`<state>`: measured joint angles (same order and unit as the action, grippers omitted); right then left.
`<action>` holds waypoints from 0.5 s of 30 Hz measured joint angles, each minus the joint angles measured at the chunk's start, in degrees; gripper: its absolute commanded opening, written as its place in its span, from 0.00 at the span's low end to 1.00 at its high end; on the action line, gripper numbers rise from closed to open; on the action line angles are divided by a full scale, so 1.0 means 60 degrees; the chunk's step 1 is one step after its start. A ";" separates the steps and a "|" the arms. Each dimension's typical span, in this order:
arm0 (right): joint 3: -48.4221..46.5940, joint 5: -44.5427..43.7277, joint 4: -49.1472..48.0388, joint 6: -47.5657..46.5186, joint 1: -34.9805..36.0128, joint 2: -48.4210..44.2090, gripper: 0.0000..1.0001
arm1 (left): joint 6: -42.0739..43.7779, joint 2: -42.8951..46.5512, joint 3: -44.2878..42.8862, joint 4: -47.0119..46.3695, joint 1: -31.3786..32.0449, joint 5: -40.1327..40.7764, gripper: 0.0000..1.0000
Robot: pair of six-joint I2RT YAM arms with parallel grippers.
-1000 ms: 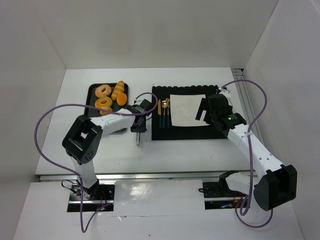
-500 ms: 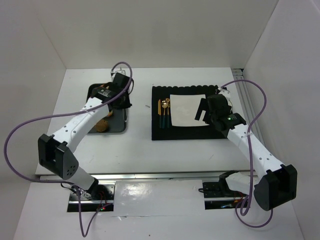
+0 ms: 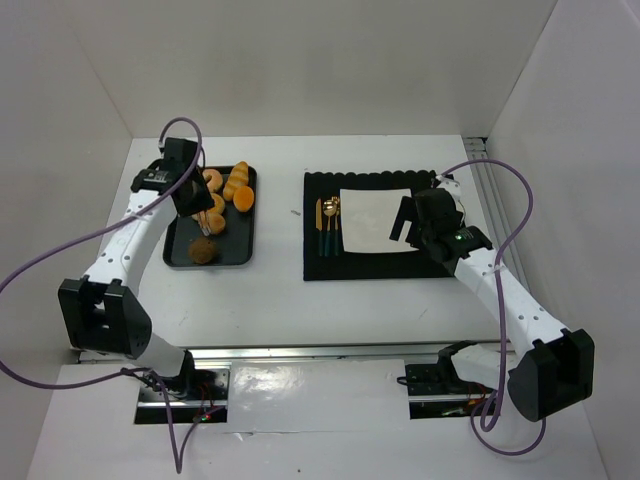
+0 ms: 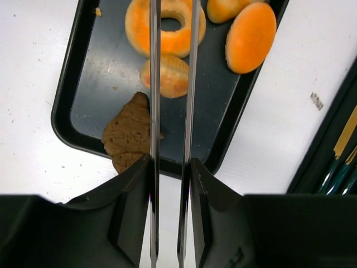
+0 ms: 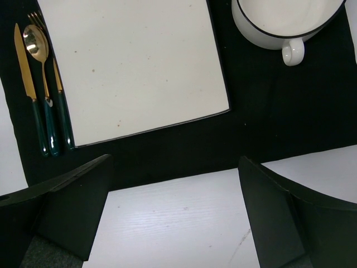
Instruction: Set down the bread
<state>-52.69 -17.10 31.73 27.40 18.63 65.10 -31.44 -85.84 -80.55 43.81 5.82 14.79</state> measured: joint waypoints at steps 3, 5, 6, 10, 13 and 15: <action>0.0000 0.0000 0.0000 -0.0007 0.0000 0.0000 1.00 | 0.0007 -0.0120 -0.0073 -0.0127 -0.0503 -0.0404 0.47; -0.0004 0.0000 0.0000 -0.0004 0.0000 0.0004 1.00 | 0.0007 -0.0288 -0.0076 -0.0222 -0.0852 -0.0667 0.47; -0.0004 0.0000 0.0000 -0.0007 0.0000 0.0011 1.00 | 0.0007 -0.0375 -0.0076 -0.0237 -0.1009 -0.0790 0.49; -0.0004 -0.0004 -0.0007 -0.0007 0.0000 0.0113 1.00 | 0.0025 -0.0707 -0.0178 -0.0270 -0.1494 -0.1060 0.50; -0.0004 0.0004 -0.0007 -0.0007 0.0000 0.0288 1.00 | 0.0040 -0.0987 -0.0466 -0.0306 -0.1774 -0.1202 0.50; -0.0004 0.0011 -0.0018 -0.0007 0.0000 0.0386 1.00 | 0.0044 -0.1180 -0.0667 -0.0346 -0.1920 -0.1341 0.50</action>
<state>-52.71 -17.04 31.62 27.35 18.63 67.42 -31.18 -92.92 -84.55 41.74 -5.69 6.74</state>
